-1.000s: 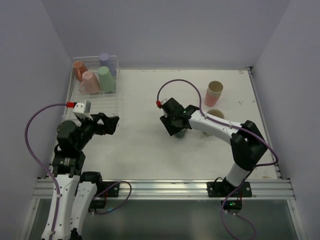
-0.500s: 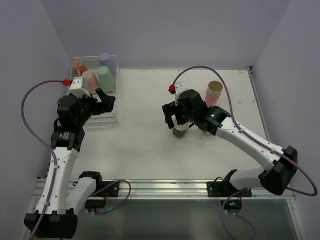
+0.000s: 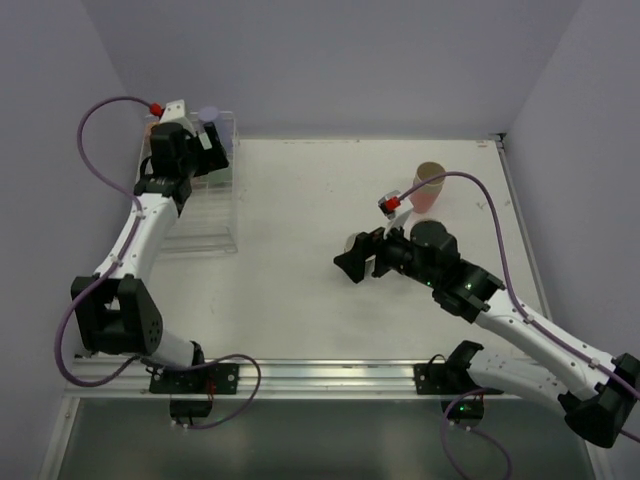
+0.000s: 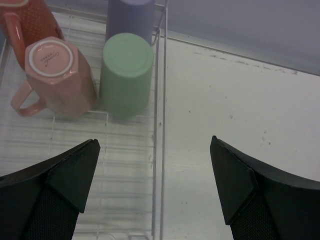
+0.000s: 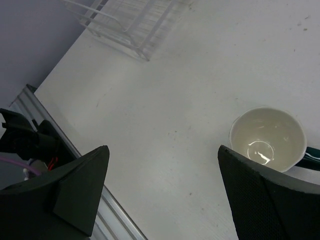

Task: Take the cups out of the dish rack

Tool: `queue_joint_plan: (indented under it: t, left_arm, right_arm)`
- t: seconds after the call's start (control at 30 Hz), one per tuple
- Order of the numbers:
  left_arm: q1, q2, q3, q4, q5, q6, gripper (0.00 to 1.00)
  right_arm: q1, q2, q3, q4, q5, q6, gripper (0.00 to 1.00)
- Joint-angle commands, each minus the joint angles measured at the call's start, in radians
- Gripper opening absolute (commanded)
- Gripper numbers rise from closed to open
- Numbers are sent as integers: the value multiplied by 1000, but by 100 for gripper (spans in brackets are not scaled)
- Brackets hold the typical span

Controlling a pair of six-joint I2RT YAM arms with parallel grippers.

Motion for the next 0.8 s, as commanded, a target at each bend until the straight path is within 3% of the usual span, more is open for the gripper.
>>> queue_joint_plan:
  t: [0.0,0.3,0.6,0.77]
  left_arm:
    - [-5,105,111,108,-55,103,100]
    - [-10,331,264,128,-166,249,99]
    - [-10,480,390,139,-124,284,99]
    - [-11,543,436,137,-117,281,93]
  right_arm:
    - [4,-13,-41,141,-102,62,92]
    - [5,4,-70,196,-146,64,91]
    - [13,36,-69,210,-194,70,90]
    - [14,58,-61,210,-192,68,90]
